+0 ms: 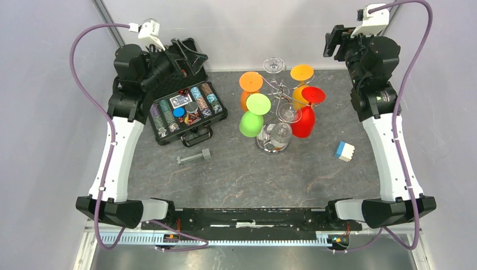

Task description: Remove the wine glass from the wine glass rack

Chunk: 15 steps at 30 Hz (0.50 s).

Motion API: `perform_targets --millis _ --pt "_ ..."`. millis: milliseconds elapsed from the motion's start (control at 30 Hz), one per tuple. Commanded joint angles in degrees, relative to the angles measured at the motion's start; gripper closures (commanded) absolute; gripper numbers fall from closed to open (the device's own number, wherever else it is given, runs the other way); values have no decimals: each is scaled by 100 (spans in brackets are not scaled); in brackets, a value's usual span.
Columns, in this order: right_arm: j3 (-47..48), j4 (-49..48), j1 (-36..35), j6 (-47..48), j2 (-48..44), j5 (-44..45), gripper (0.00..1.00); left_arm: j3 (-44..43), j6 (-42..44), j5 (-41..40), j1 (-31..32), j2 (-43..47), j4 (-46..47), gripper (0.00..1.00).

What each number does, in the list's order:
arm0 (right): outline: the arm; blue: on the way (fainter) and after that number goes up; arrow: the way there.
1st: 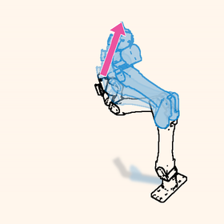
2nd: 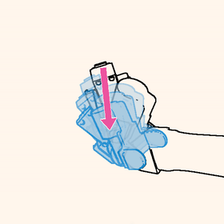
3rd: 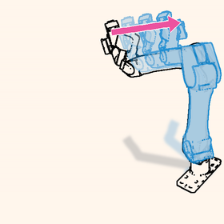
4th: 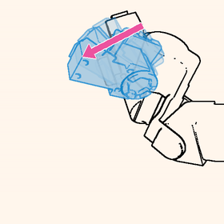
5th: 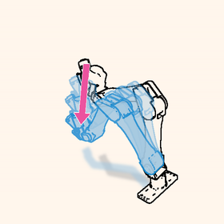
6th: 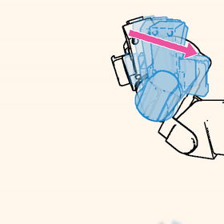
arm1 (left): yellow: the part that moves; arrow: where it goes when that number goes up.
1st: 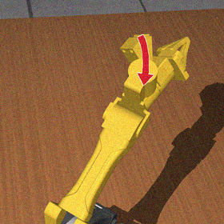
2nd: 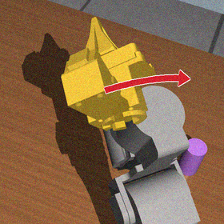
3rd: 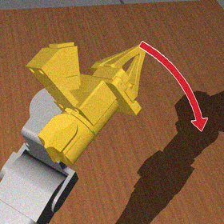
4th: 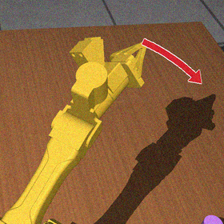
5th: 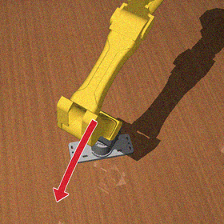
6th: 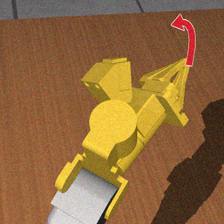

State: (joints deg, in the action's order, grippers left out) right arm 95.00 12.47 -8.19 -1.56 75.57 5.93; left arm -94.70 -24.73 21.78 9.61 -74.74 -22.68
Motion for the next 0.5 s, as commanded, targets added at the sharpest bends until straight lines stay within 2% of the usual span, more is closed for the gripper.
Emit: perform_targets --millis 0,233,467 --pt "-43 -332 12 -224 -37 -331 23 319 -714 498 -10 86 921 0" --pt "-267 -463 11 -521 -8 -788 22 1008 -1797 906 92 183 1937 0" --pt "-457 -492 14 -859 -66 -832 22 376 -2214 922 901 -347 1009 0"
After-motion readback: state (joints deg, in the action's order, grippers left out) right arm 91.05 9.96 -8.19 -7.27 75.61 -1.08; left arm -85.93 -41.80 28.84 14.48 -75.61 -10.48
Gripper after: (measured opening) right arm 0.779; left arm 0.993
